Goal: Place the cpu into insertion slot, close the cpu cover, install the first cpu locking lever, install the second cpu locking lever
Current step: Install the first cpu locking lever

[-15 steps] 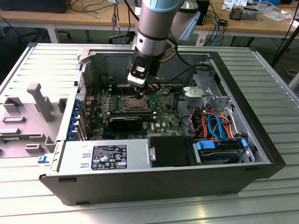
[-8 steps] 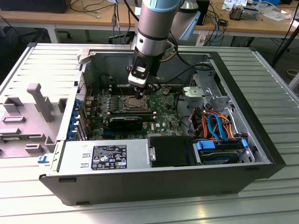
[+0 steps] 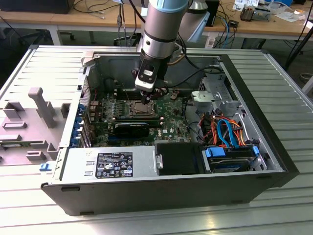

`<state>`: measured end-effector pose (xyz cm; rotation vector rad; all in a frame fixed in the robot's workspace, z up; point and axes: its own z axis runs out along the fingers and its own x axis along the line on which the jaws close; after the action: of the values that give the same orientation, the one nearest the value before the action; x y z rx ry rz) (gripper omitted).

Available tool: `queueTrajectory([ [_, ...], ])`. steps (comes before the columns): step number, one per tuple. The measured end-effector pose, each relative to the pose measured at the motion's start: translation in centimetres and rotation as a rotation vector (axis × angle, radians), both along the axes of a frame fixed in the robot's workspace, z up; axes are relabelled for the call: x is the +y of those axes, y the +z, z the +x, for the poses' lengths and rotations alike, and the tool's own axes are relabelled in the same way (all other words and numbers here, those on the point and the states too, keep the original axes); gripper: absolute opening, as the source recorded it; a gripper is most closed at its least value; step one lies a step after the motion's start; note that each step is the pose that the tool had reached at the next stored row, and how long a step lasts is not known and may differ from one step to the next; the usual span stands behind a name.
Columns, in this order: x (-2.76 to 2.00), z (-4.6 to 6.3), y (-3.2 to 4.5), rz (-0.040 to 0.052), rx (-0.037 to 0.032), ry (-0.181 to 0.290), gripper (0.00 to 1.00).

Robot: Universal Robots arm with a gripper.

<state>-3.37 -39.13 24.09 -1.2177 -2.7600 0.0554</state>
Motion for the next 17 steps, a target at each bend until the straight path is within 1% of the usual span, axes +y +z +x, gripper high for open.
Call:
queueTrajectory([
  [17, 0.0, 0.0, 0.0, 0.0, 0.0, 0.05, 0.11],
])
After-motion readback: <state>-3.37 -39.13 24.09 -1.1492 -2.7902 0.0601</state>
